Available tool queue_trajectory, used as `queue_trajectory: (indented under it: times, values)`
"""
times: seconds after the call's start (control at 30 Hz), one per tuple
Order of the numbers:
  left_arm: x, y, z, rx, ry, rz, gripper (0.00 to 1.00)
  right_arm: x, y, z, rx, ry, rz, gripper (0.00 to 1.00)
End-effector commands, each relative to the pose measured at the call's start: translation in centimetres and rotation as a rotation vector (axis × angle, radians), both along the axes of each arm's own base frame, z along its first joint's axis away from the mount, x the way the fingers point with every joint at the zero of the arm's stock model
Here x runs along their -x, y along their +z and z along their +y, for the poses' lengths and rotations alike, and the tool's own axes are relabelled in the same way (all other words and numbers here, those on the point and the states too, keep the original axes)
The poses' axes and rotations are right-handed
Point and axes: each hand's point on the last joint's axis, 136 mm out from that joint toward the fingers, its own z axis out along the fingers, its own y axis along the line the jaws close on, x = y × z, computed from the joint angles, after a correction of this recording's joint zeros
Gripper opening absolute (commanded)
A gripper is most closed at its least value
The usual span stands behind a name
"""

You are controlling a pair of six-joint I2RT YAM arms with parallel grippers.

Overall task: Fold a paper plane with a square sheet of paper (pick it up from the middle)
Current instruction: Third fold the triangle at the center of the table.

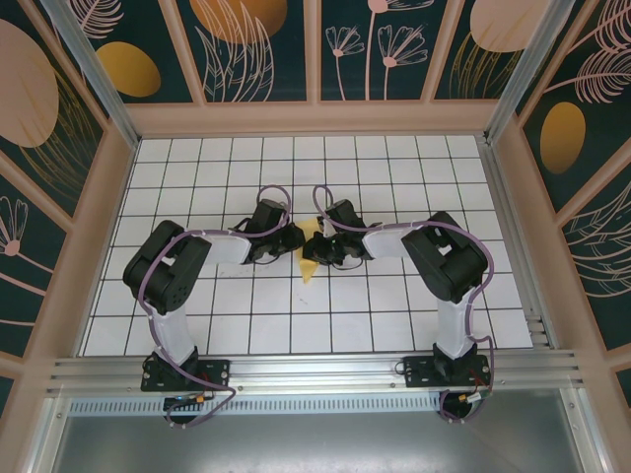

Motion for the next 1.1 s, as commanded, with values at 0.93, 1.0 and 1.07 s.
queue_trajectory:
  times: [0.93, 1.0, 1.07]
  values:
    - [0.2, 3.5, 3.8, 0.077, 0.106, -0.019, 0.2, 0.5, -2.6, -1.5, 0.077, -0.011, 0.014, 0.09]
    - [0.4, 3.7, 3.6, 0.093, 0.09, -0.021, 0.19, 0.5, -2.6, -1.6, 0.083, -0.012, 0.014, 0.07]
    - [0.7, 3.9, 3.3, 0.106, 0.072, -0.024, 0.19, 0.5, -2.7, -1.6, 0.085, -0.014, 0.015, 0.05]
